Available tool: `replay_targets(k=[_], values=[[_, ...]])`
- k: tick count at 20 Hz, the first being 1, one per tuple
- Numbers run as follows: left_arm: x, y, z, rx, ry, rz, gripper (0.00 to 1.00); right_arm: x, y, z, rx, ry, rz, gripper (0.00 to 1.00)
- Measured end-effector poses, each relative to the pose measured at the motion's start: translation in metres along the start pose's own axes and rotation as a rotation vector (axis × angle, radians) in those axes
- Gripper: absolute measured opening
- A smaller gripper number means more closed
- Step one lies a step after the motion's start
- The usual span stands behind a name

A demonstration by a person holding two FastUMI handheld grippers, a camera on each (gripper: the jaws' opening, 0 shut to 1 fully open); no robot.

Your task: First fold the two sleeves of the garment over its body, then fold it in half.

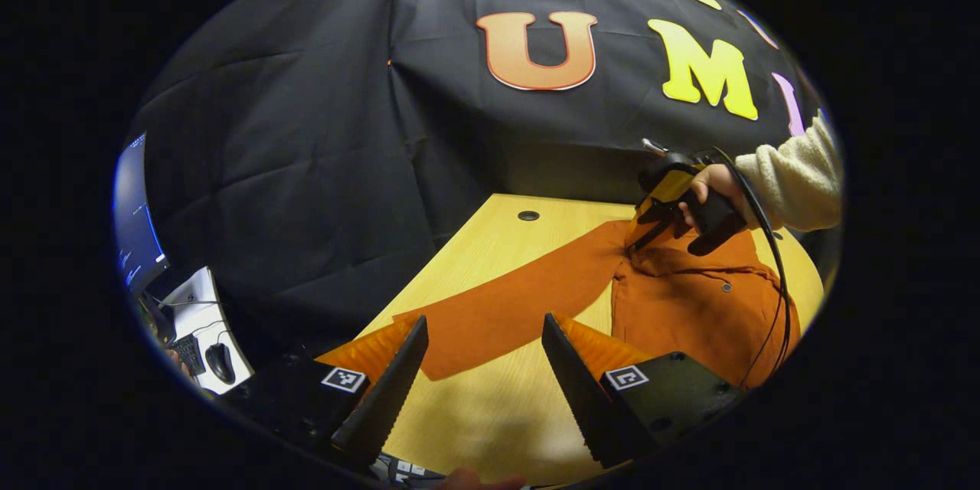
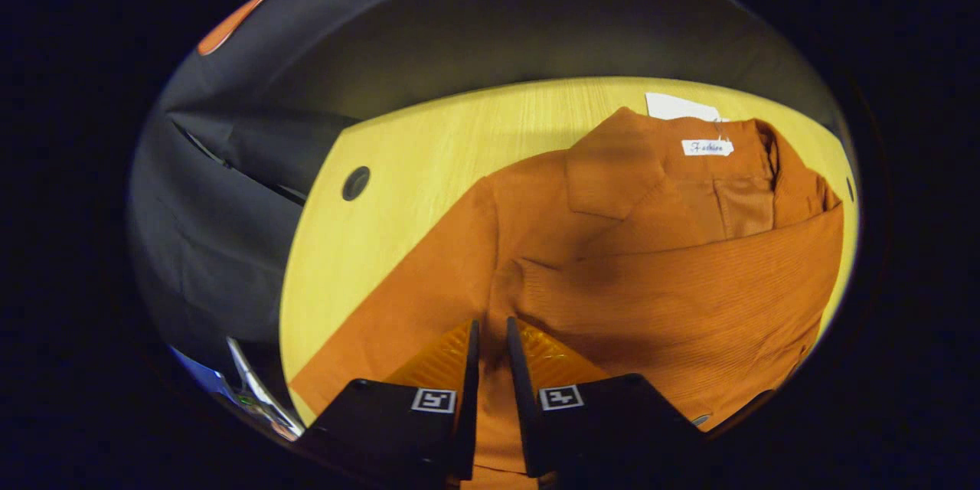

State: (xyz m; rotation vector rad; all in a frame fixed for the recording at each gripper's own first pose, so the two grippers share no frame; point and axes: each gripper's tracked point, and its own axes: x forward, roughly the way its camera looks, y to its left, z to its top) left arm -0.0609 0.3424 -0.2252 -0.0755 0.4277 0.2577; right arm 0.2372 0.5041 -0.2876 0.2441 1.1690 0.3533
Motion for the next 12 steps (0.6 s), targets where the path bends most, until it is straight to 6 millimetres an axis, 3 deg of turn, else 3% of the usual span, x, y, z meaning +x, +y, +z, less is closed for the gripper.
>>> replay_targets(k=[3,4,7,8,9,10,11,12], values=[[0.012,0.014,-0.005,-0.038,0.02,0.032,0.97,-0.03,-0.004,-0.003,-0.016,0.005,0.007,0.72],[0.019,0.02,-0.005,-0.052,0.026,0.05,0.97,-0.041,-0.001,-0.004,-0.02,-0.006,0.03,0.83],[0.046,0.042,-0.016,-0.117,0.099,0.123,0.97,-0.09,-0.001,-0.004,-0.07,-0.068,0.088,0.84],[0.058,0.046,-0.021,-0.144,0.133,0.137,0.98,-0.11,-0.001,-0.005,-0.092,-0.097,0.111,0.78],[0.069,0.052,-0.026,-0.174,0.167,0.152,0.97,-0.131,-0.003,-0.008,-0.115,-0.122,0.131,0.78],[0.082,0.05,-0.033,-0.218,0.212,0.139,0.97,-0.152,-0.008,-0.01,-0.135,-0.153,0.149,0.84],[0.087,0.049,-0.041,-0.275,0.265,0.145,0.97,-0.172,-0.016,-0.014,-0.157,-0.18,0.155,0.8],[0.096,0.05,-0.051,-0.335,0.317,0.153,0.96,-0.191,-0.028,-0.02,-0.178,-0.202,0.154,0.9]])
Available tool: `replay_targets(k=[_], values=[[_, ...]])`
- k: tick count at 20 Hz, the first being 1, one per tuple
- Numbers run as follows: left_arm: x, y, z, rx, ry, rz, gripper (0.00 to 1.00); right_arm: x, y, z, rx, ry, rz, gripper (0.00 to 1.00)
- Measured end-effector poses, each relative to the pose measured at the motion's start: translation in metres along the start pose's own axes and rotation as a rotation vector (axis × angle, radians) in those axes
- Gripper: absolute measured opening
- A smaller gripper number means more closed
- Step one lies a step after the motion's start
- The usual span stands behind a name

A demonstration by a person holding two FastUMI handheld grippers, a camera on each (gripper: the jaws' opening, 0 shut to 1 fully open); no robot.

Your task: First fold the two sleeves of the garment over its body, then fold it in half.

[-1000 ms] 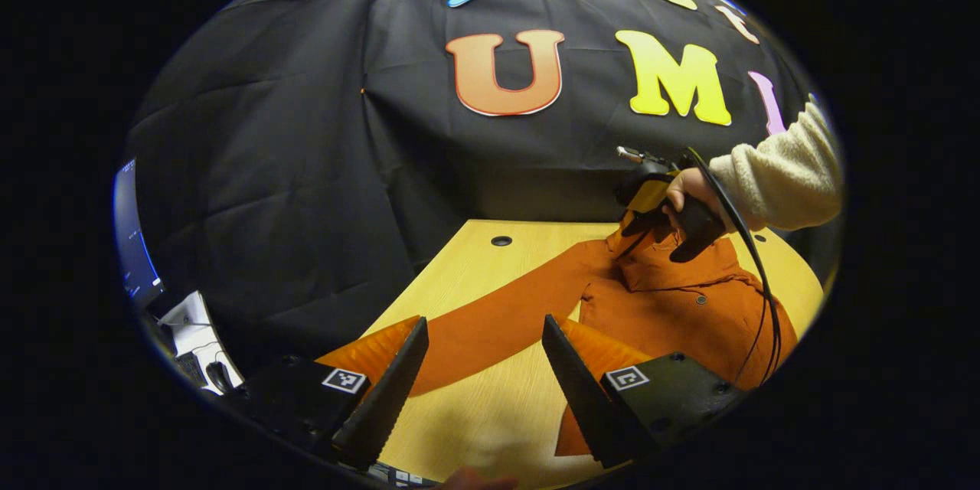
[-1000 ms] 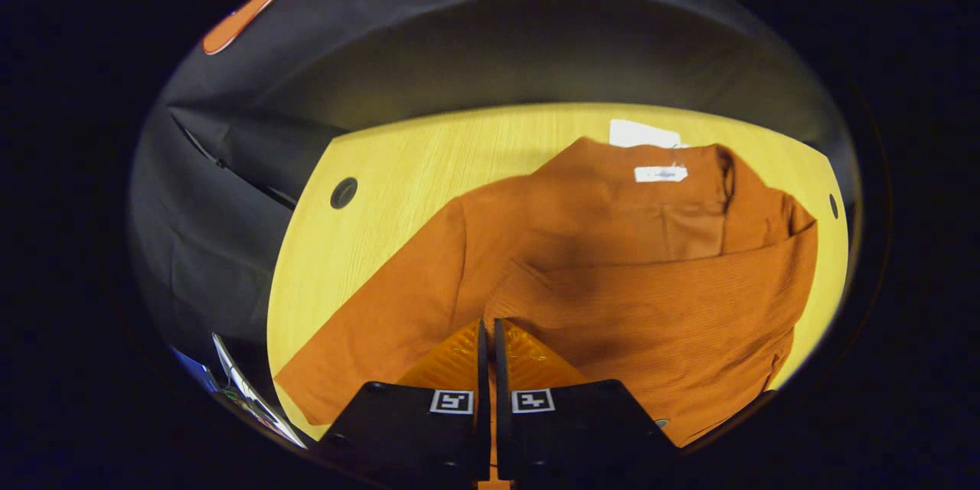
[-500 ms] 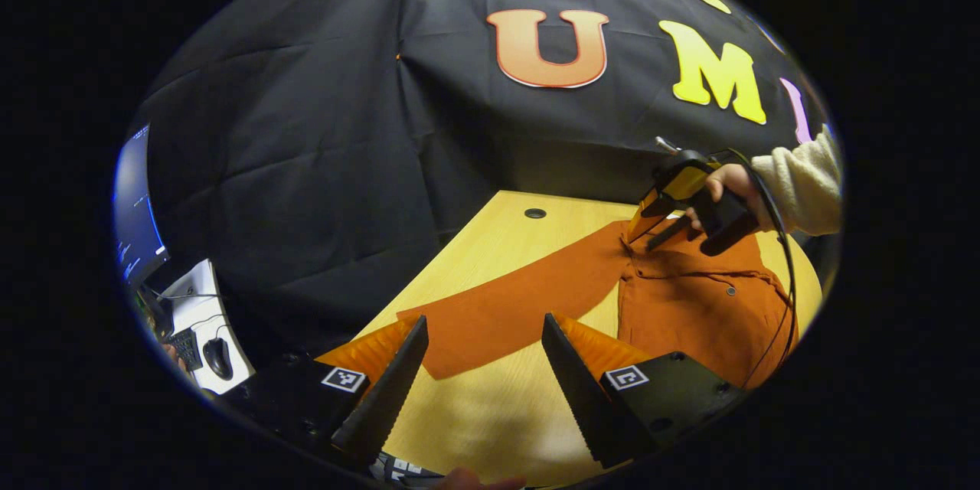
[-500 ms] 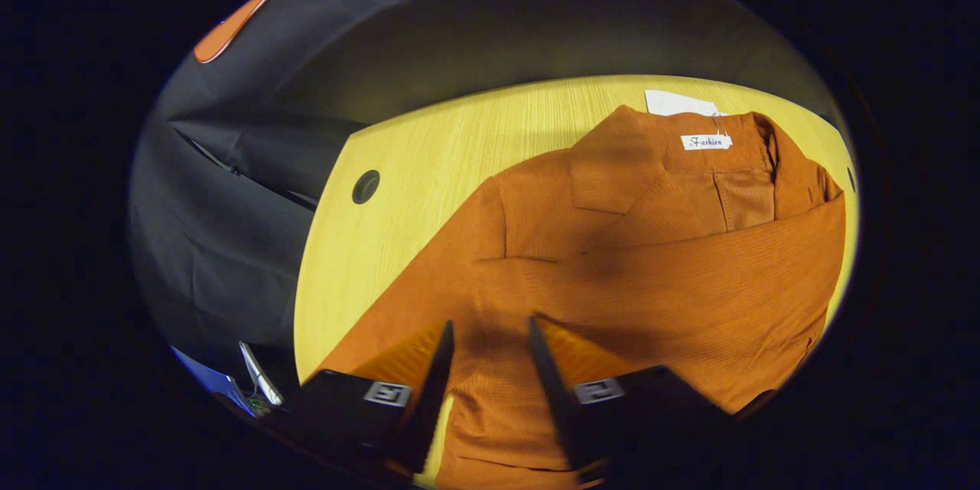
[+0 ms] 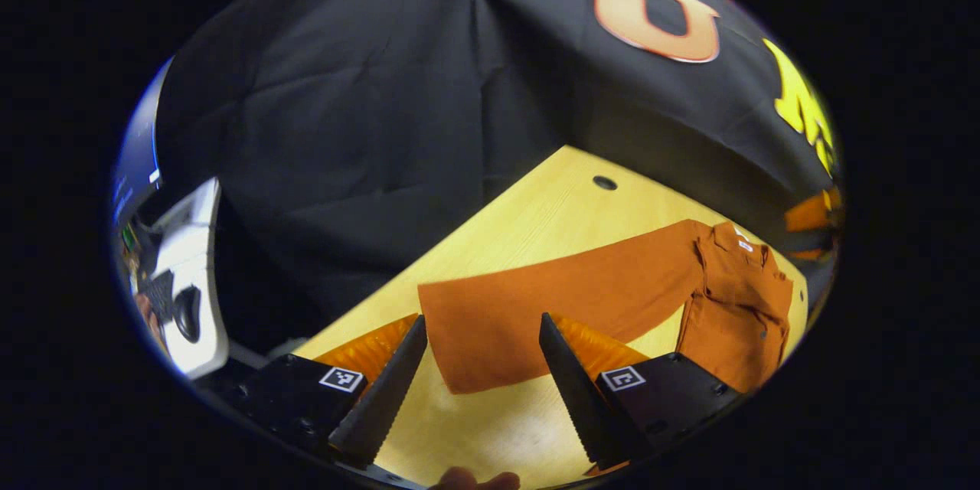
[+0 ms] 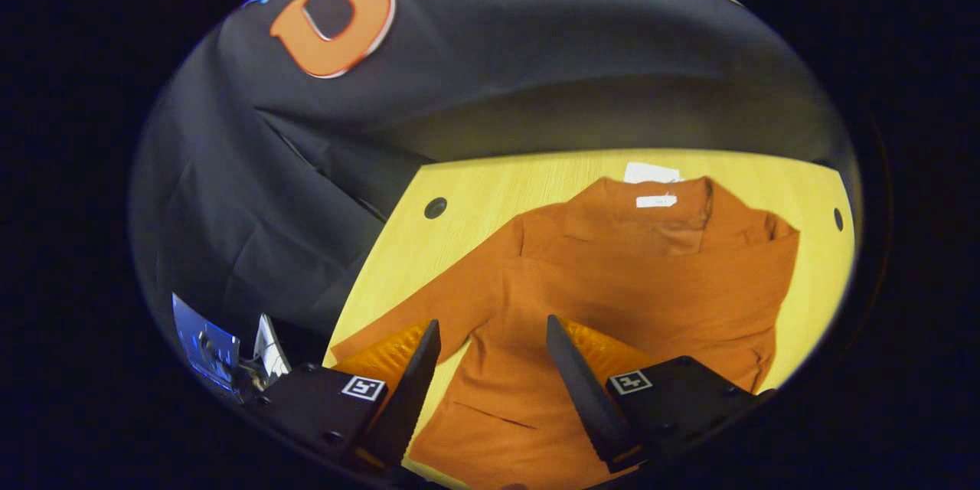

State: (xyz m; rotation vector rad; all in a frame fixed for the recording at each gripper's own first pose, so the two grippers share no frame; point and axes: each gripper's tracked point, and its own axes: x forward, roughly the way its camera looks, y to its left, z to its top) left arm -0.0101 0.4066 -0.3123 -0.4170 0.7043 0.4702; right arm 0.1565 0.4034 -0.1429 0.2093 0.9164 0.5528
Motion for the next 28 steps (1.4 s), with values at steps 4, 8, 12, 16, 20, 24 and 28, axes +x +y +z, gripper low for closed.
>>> replay_targets(k=[4,8,12,16,20,24,28], values=[[0.026,0.018,-0.009,-0.119,0.142,0.078,0.97,-0.081,-0.036,-0.017,-0.009,-0.069,-0.012,0.97],[0.041,0.025,-0.016,-0.114,0.272,0.15,0.97,-0.14,-0.079,-0.034,0.053,-0.116,-0.054,0.98],[0.054,0.026,-0.014,-0.117,0.38,0.174,0.94,-0.19,-0.105,-0.045,0.068,-0.177,-0.056,0.97],[0.057,0.026,-0.014,-0.113,0.557,0.175,0.92,-0.223,-0.131,-0.053,0.101,-0.233,-0.073,0.98],[0.063,0.01,-0.012,-0.124,0.663,0.158,0.64,-0.254,-0.162,-0.063,0.183,-0.284,-0.099,0.98],[0.068,-0.006,-0.009,-0.046,0.664,0.115,0.05,-0.28,-0.202,-0.082,0.279,-0.315,-0.135,0.98],[0.06,-0.029,0.006,-0.042,0.605,0.06,0.05,-0.3,-0.235,-0.103,0.341,-0.318,-0.158,0.98]])
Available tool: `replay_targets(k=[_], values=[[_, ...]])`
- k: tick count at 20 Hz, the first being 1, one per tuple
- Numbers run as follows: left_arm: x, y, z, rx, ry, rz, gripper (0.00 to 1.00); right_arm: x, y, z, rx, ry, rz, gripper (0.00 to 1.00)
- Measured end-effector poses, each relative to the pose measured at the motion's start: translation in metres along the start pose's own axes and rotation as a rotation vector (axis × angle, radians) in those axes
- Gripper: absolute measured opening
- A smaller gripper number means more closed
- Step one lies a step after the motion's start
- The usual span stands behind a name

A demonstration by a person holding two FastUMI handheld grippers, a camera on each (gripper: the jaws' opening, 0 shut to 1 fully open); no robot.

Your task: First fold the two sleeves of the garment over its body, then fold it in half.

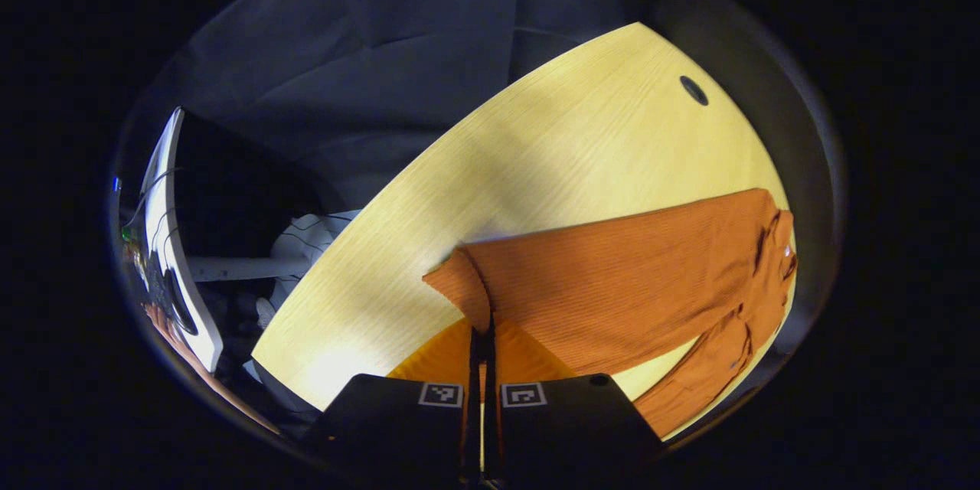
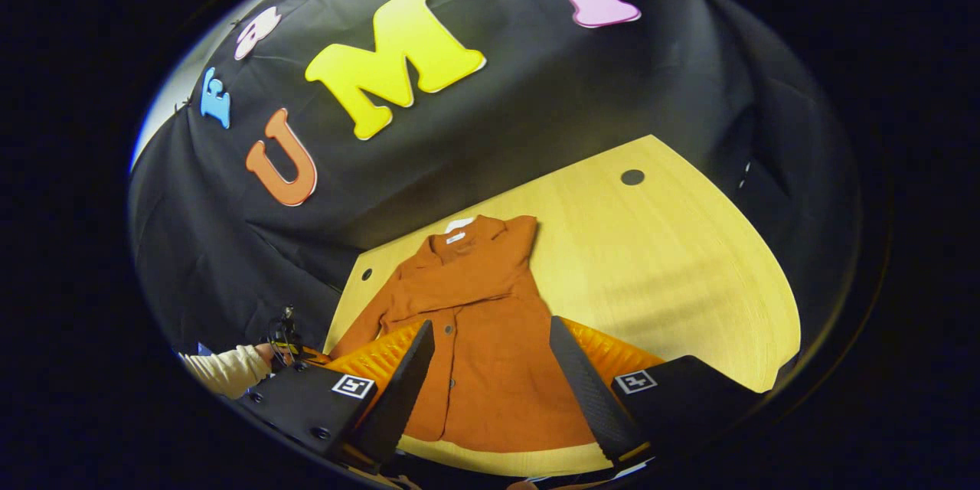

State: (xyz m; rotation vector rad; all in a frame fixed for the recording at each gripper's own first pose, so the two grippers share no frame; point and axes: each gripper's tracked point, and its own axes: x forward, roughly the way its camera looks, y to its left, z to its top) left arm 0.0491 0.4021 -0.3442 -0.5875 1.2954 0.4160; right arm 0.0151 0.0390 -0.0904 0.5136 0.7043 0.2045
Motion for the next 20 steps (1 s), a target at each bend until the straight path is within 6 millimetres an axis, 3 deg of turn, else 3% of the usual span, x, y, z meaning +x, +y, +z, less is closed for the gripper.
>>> replay_targets(k=[2,4,8,9,14,20], values=[[-0.025,-0.02,0.02,0.068,-0.084,-0.033,0.04,-0.004,-0.016,-0.001,0.018,-0.002,-0.002,0.98],[-0.056,-0.056,0.039,0.138,-0.167,-0.079,0.04,-0.005,-0.028,0.0,0.034,0.0,0.001,0.98],[-0.118,-0.156,0.05,0.26,-0.281,-0.204,0.03,0.0,-0.029,0.01,0.099,0.013,0.067,0.94],[-0.128,-0.183,0.048,0.308,-0.296,-0.225,0.04,0.001,-0.029,0.015,0.106,0.011,0.078,0.98],[-0.145,-0.323,0.008,0.454,-0.294,-0.343,0.03,0.005,-0.041,0.034,0.103,0.006,0.108,0.98],[-0.134,-0.482,-0.041,0.572,-0.253,-0.459,0.03,-0.008,-0.075,0.042,0.111,-0.009,0.078,0.98]])
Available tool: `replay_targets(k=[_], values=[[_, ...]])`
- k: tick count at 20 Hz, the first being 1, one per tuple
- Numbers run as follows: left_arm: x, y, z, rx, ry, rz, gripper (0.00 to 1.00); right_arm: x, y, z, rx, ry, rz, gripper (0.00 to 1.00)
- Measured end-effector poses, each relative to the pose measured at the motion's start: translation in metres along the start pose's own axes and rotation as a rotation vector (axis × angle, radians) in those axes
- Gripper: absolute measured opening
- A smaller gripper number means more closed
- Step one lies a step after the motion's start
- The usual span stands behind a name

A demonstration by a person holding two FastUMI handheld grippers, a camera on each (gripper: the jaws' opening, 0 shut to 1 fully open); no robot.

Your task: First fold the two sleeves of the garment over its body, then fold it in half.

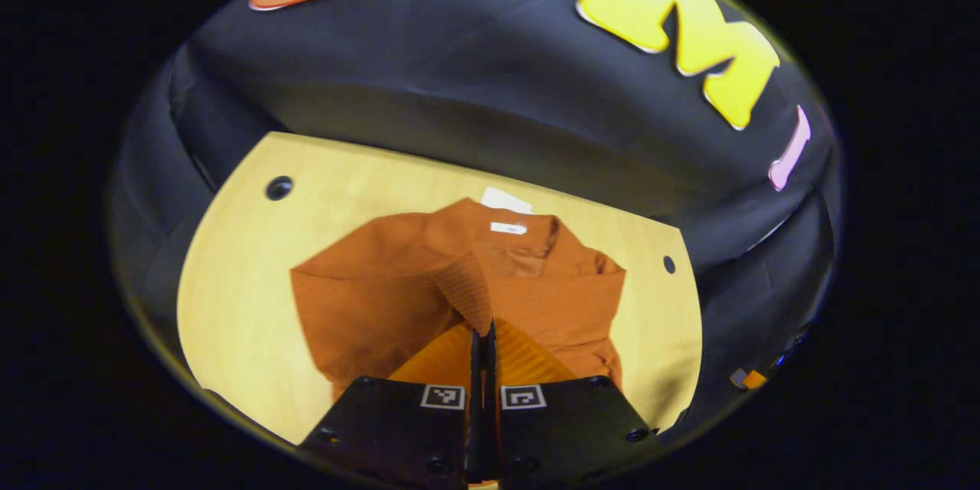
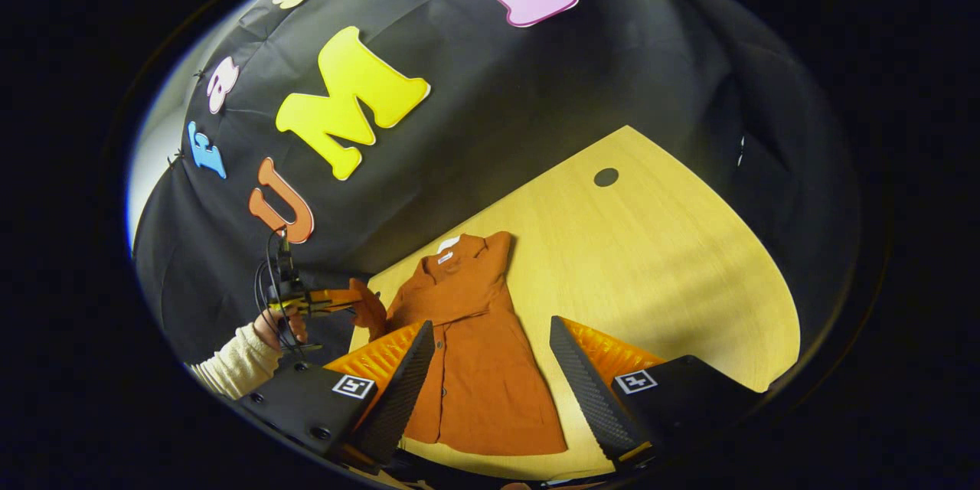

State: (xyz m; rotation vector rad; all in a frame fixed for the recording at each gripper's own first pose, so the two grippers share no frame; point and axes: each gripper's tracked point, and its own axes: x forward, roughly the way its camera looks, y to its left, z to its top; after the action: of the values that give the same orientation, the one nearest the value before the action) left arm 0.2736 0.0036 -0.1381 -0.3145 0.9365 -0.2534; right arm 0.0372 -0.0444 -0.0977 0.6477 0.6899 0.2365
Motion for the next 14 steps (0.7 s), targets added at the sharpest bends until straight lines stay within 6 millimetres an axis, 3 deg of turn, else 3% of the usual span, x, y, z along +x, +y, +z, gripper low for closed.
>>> replay_targets(k=[5,8,11,12,13,14], values=[[0.065,-0.084,0.009,0.029,0.092,-0.058,0.03,-0.021,-0.028,-0.008,0.011,-0.007,-0.049,0.97],[0.089,-0.11,0.014,0.061,0.148,-0.044,0.03,-0.031,-0.055,-0.015,0.018,-0.014,-0.12,0.98],[0.097,-0.126,0.028,0.072,0.198,-0.044,0.04,-0.038,-0.069,-0.022,0.05,-0.015,-0.146,0.98],[0.106,-0.125,0.006,0.076,0.204,-0.038,0.04,-0.041,-0.073,-0.027,0.058,-0.011,-0.153,0.98],[0.131,-0.154,-0.073,0.077,0.207,-0.036,0.05,-0.04,-0.076,-0.03,0.063,-0.005,-0.163,0.98],[0.111,-0.122,0.014,0.076,0.214,-0.038,0.08,-0.042,-0.081,-0.032,0.062,-0.006,-0.181,0.97]])
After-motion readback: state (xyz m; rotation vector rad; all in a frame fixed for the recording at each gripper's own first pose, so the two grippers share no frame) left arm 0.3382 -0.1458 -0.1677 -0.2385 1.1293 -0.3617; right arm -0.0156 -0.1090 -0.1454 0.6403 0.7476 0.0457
